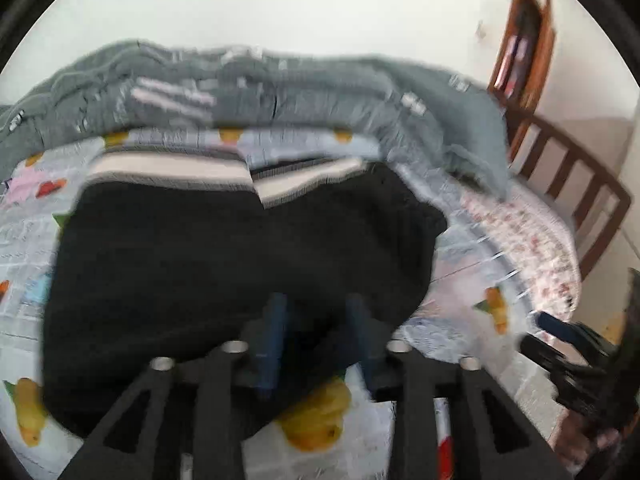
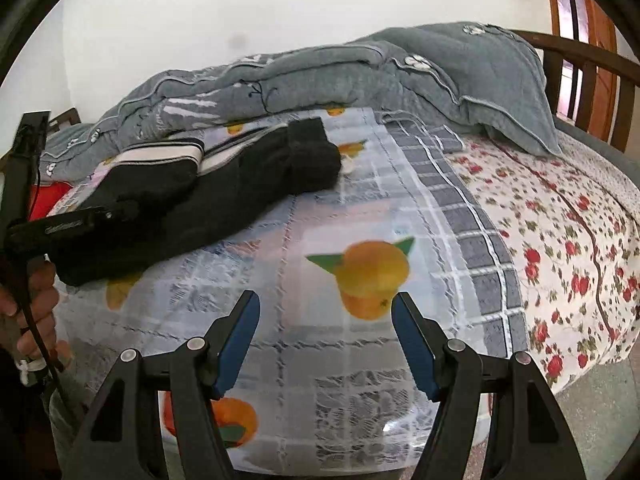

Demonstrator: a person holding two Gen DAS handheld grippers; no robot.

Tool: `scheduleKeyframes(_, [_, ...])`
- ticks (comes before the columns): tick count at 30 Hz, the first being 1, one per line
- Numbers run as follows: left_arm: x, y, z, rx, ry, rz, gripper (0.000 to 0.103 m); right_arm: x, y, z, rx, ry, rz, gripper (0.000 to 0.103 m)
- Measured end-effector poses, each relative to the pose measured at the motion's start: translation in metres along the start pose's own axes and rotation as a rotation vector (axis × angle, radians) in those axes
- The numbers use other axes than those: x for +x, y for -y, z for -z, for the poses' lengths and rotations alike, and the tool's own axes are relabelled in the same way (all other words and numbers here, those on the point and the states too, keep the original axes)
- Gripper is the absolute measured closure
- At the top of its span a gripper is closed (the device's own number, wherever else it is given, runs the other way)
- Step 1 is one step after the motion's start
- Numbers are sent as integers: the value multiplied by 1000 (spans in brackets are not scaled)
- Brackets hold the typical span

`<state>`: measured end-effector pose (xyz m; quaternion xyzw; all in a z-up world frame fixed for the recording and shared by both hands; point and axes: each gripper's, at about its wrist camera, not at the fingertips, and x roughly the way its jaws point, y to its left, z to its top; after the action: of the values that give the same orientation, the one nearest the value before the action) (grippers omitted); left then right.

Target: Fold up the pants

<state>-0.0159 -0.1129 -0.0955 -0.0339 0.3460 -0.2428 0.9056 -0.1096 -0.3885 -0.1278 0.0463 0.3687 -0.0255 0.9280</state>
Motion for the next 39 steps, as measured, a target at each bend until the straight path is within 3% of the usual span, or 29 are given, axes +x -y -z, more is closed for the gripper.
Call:
scheduleKeyframes(1, [-10, -2, 2, 9, 32, 0, 37, 0, -7, -6, -1, 10, -19, 35])
scheduleKeyframes(2, [-24, -7, 5, 19, 74, -9, 27, 1, -13, -9, -3, 15, -37, 35])
scheduleKeyframes(4, [-46, -21, 12, 33, 132, -100, 27, 4, -30, -21, -7, 37, -95, 35])
scheduleKeyframes(6, [-59, -45, 23, 28, 114, -246, 27, 9, -46, -30, -11, 62, -147, 35])
scheduleKeyframes(8, [-62, -71, 32, -14, 93, -300, 28, 21, -66, -40, -11, 59, -195, 35])
scheduleKeyframes(11, [-60, -113, 52, -149, -1, -237, 28, 49, -92, -51, 11, 12, -303, 35])
scheduleKeyframes(13, [-56, -129, 67, -213, -41, -167, 28, 67, -100, -54, 39, -23, -365, 47])
scheduleKeyframes(14, [-55, -131, 72, -222, -42, -152, 28, 81, -105, -55, 58, -57, -402, 54])
scheduleKeyframes(18, [-42, -130, 82, -217, -38, -138, 28, 121, -113, -54, 148, -158, -493, 54])
scheduleKeyframes(23, [-25, -127, 73, -220, -52, -123, 28, 145, -138, -57, 125, -221, -492, 57])
scheduleKeyframes(24, [-22, -124, 72, -212, -61, -130, 28, 146, -141, -58, 119, -220, -474, 64])
scheduleKeyframes(25, [-20, -121, 72, -201, -63, -139, 27, 142, -144, -62, 93, -192, -455, 87])
scheduleKeyframes(28, [-13, -110, 71, -149, -76, -180, 26, 125, -135, -83, 92, -104, -513, 91])
scheduleKeyframes(31, [-2, -97, 64, -112, -117, -234, 26, 107, -127, -110, 60, -13, -506, 92])
scheduleKeyframes(35, [8, -88, 59, -69, -129, -299, 26, 93, -105, -138, 25, 64, -441, 92])
scheduleKeyframes(39, [3, -80, 56, -16, -95, -273, 25, 82, -67, -144, -46, 137, -286, 93])
